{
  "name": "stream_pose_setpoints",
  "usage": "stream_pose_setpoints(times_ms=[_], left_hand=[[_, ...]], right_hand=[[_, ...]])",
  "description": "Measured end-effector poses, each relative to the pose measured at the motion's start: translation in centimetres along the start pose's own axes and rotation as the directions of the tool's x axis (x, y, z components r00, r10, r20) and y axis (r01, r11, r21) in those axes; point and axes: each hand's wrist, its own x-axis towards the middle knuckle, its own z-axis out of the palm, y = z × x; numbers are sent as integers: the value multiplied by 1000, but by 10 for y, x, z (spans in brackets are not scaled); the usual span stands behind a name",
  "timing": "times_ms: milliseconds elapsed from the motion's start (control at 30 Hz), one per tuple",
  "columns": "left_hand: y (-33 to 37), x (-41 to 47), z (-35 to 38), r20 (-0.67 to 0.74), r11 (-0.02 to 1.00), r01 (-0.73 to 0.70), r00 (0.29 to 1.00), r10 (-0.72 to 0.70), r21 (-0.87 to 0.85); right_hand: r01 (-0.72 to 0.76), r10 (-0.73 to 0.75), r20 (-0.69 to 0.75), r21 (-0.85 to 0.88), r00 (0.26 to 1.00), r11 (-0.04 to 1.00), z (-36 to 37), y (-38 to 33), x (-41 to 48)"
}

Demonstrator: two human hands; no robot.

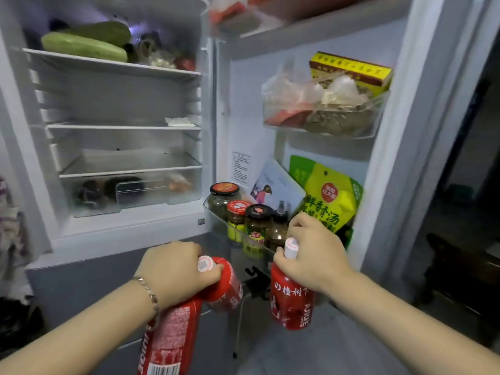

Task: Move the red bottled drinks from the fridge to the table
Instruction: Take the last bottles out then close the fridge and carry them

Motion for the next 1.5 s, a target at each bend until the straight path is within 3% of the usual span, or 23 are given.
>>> stream_pose_setpoints(times_ms=[100,267,400,567,800,900,1000,1067,1133,1300,1400,1500], left_hand=[[45,-13,3,-12,999,37,999,-38,-24],[94,-32,5,16,995,96,995,-96,-13],[100,-46,4,16,987,158,987,-158,2],[87,-57,-2,9,980,193,981,-194,55],[51,-97,-16,4,964,254,967,-255,78],[35,-115,-23,-5,952,285,958,-286,108],[14,-136,-31,-20,936,323,946,-323,139],[-2,-150,-36,-30,923,346,938,-346,170],[-15,-162,-40,-36,909,365,930,-365,199],[-32,-180,-45,-60,880,439,898,-436,183],[-36,-190,-49,-75,857,495,869,-489,141],[-42,-196,-55,-64,813,570,821,-567,120]], right_hand=[[81,-82,23,33,996,996,-29,46,-25],[328,-314,344,20,885,945,-39,89,-48],[355,-282,518,-47,808,934,-17,97,-61],[265,-245,293,-30,924,964,11,93,-71],[347,-331,235,-31,914,937,12,26,-79],[363,-331,438,12,836,932,4,-14,-76],[473,-440,444,41,780,880,-4,-49,-78],[587,-578,328,82,747,805,-7,-69,-81],[675,-685,111,116,720,729,-14,-80,-81],[769,-762,-110,64,639,636,-47,-95,-60],[828,-815,-161,29,557,560,-51,-103,-35],[916,-912,-89,17,401,401,-41,-122,-10]])
